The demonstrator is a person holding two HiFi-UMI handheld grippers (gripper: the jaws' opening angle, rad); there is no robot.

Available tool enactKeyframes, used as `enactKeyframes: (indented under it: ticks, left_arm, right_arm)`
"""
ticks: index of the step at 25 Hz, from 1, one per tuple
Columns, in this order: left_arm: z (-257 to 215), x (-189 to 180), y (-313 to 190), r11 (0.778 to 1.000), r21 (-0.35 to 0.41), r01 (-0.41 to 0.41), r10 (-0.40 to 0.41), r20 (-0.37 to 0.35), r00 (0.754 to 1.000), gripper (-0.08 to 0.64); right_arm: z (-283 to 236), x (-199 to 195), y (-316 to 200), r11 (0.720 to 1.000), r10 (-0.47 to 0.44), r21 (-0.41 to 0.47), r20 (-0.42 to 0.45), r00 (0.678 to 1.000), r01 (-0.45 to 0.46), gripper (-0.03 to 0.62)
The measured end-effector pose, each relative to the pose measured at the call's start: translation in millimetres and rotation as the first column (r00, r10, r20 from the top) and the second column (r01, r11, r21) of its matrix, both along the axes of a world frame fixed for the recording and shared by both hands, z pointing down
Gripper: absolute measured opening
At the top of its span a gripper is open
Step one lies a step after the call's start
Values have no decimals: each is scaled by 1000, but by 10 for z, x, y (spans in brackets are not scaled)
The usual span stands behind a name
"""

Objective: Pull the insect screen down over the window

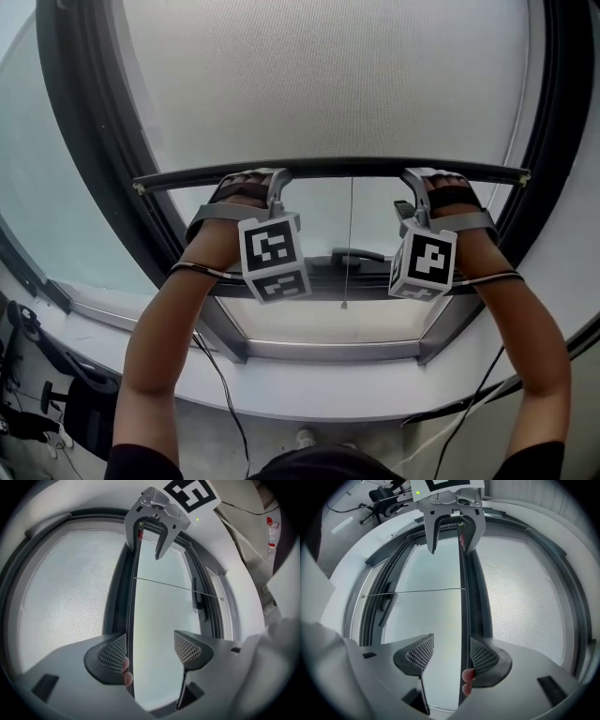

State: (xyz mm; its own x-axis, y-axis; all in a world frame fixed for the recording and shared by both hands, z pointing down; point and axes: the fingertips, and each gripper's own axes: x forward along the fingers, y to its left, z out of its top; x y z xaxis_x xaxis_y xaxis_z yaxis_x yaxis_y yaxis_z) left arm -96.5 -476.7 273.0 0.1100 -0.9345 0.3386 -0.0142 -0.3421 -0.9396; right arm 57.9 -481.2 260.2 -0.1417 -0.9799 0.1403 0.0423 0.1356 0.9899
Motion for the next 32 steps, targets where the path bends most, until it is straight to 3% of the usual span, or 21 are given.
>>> enactKeyframes:
  ticks: [3,8,12,15,19,22,24,28,32]
  left_arm:
    - [437,-5,37,999,-31,7,-7,0,1000,319]
    - [873,63,65,995,-99,-11,10,-7,1000,319]
    - [804,51,118,993,-115,4,-6,-12,1000,319]
    - [860,12,95,989,-147,28,-26,14,1000,319]
    - [1044,11,90,981,-192,17,-14,14,1000,318]
    - [1101,92,125,980,-201,4,-15,-53,998,318]
    - [1101,113,130,980,-198,9,-26,-84,996,318]
    - [1610,41,154,970,-240,38,-47,-29,998,313]
    - [1955,67,182,961,-272,53,-67,-40,997,313]
  right_arm:
    - [437,-12,3,1000,12,-18,26,1000,-11,245]
    - [887,-50,44,988,13,-154,55,998,-4,244]
    - [769,-82,89,986,4,-168,62,998,7,245]
    - [814,-25,69,972,35,-235,111,993,-8,245]
    - [1008,-4,88,954,41,-298,92,995,-12,244]
    - [1039,-81,133,949,28,-315,140,990,18,244]
    - [1045,-85,131,946,34,-323,133,991,11,244]
    - [1563,-23,155,924,47,-383,99,994,-5,244]
    - [1957,43,136,948,57,-315,1,998,-54,244]
